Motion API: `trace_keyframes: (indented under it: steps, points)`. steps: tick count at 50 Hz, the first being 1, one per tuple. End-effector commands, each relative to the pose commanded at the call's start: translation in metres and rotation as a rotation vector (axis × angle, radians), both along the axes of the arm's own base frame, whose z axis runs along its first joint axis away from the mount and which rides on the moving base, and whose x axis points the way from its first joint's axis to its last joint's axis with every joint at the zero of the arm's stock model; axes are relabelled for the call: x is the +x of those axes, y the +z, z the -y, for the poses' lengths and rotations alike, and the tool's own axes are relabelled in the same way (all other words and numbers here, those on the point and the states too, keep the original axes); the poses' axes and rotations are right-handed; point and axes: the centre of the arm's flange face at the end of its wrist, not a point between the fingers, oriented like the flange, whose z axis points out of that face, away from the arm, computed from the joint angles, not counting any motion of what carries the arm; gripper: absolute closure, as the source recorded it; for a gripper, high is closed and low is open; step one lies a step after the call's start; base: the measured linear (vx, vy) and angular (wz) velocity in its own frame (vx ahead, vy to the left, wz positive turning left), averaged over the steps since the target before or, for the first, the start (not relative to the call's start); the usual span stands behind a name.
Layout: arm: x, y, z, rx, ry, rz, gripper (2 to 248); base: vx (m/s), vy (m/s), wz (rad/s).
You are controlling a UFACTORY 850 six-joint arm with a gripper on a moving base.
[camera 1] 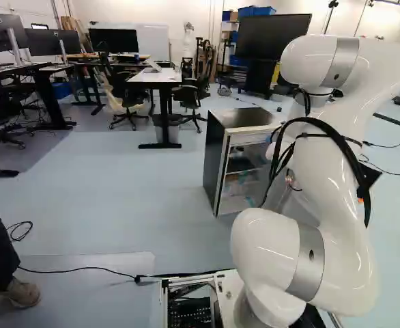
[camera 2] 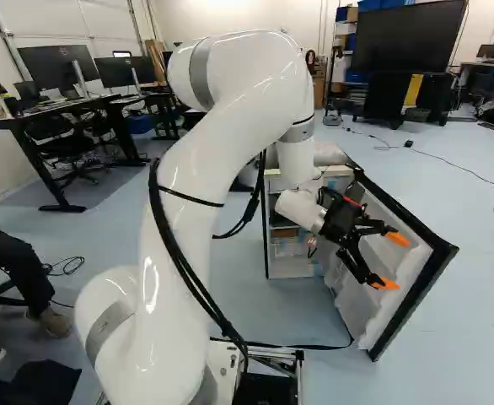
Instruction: Open the fridge door
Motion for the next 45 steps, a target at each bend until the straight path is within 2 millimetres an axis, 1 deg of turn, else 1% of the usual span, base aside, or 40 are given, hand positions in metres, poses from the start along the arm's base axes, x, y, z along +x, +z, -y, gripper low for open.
trace_keyframes:
  steps: [45]
  points:
    - [-0.033, 0.008, -0.092, 0.026, 0.423, -0.132, 3, 0.0, 0.0, 0.0]
